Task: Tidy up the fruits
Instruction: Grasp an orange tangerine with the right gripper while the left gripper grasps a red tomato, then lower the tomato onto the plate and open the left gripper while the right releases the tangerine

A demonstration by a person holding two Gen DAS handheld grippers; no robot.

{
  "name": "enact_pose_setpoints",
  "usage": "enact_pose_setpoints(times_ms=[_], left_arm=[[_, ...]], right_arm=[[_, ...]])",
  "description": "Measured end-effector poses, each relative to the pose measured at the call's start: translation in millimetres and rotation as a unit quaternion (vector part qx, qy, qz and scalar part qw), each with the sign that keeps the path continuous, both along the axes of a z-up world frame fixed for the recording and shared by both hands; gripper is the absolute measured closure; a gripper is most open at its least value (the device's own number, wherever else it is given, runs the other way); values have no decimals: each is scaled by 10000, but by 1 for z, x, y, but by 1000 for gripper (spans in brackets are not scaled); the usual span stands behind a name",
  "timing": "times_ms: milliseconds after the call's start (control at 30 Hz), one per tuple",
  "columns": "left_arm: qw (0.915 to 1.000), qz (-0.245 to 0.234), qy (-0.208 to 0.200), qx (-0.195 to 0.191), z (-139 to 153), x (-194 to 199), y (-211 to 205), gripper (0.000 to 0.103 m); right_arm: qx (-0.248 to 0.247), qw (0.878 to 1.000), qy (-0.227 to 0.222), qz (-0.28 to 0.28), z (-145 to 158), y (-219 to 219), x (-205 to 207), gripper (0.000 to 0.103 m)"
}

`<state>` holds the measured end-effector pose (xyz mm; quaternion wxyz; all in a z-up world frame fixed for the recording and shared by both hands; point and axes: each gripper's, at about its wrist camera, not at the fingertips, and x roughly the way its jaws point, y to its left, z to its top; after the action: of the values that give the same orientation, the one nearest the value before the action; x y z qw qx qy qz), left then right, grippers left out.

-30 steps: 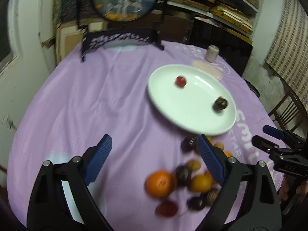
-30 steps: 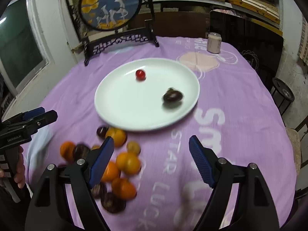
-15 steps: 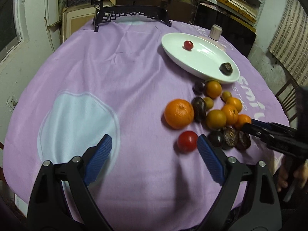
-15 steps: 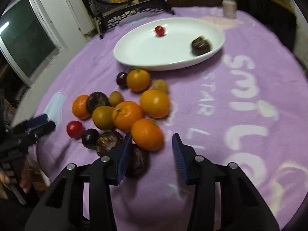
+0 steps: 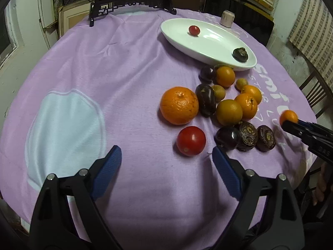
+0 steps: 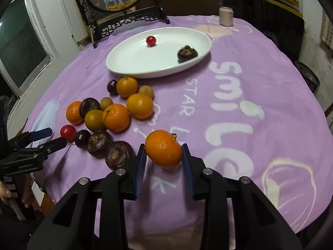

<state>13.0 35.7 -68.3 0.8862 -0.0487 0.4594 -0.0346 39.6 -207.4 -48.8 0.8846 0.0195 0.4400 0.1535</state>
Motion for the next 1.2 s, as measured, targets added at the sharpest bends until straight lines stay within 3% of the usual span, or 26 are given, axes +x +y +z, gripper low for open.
enact_pose_setpoints(times_ms=[167, 200, 233, 500, 800, 1000, 1200], left_arm=[[9998, -173, -85, 87, -6, 10, -13, 51], [9997, -209, -107, 58, -5, 10, -14, 67], [9993, -327, -67, -142, -4, 10, -16, 74], [9989, -398, -165, -195, 6, 3, -20, 74], [9970, -596, -472, -175, 47, 19, -23, 74], [9960, -503, -719, 163, 82, 101, -35, 73], [9991, -287, -288, 90, 74, 222, -49, 73]], right_arm=[[96, 9999, 27, 91, -2, 2, -2, 69], [105, 9999, 22, 119, -1, 4, -3, 69], [114, 9998, 5, 157, -1, 5, -4, 69], [147, 9995, -62, 261, 2, 10, -7, 69], [154, 9989, -213, 391, 17, 17, 17, 69], [92, 9975, -534, 462, 55, 30, 82, 69], [-20, 9984, -458, 320, 61, 45, 180, 69]])
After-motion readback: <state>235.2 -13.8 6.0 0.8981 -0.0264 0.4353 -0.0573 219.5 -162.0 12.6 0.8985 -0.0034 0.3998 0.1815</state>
